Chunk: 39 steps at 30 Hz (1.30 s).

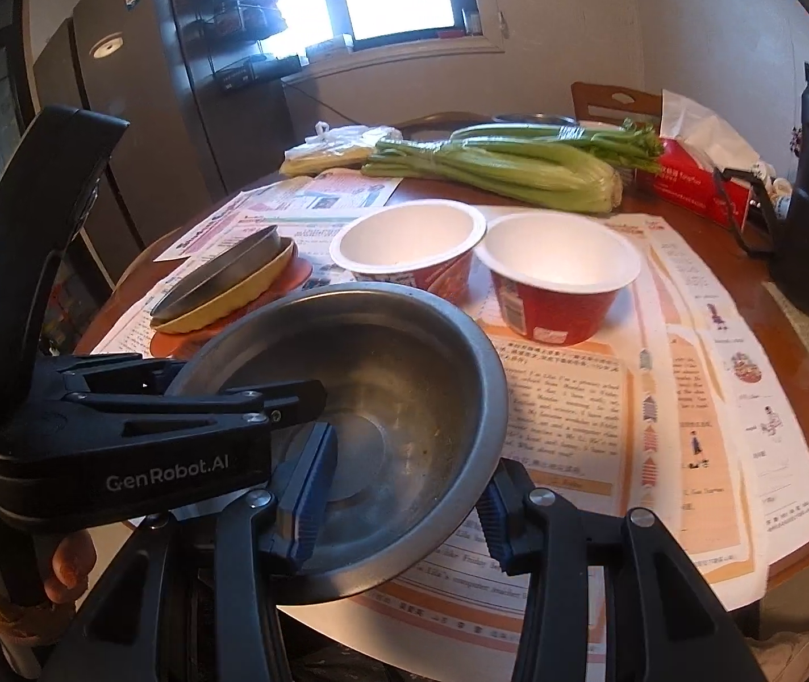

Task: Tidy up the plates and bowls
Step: 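Lift the steel bowl with the left gripper and shift it across the paper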

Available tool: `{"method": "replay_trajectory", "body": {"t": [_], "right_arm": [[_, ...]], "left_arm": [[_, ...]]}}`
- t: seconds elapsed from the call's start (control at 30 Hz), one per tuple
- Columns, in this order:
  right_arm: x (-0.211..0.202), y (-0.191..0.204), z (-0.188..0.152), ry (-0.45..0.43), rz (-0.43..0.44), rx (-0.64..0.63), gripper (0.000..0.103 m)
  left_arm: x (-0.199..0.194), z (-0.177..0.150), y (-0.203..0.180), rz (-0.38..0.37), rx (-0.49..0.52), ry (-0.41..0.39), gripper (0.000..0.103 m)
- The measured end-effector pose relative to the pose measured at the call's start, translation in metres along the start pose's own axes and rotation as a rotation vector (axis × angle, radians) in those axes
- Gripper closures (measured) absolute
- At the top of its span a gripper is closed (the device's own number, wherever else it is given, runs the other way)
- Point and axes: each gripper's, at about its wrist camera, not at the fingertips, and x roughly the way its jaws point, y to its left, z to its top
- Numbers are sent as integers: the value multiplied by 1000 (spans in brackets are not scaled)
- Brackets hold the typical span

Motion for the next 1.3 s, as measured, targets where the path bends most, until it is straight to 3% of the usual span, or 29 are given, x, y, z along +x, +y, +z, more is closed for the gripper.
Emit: {"method": "replay_trajectory", "body": {"t": [0.6,1.3], "right_arm": [[22,-4,-6,52,42,29,56],[13,-28,-2,24,64,132,55]], "left_arm": [[16,-4,4,51,-7,-2,50],[-2,0,11,27,-25,-32,50]]}}
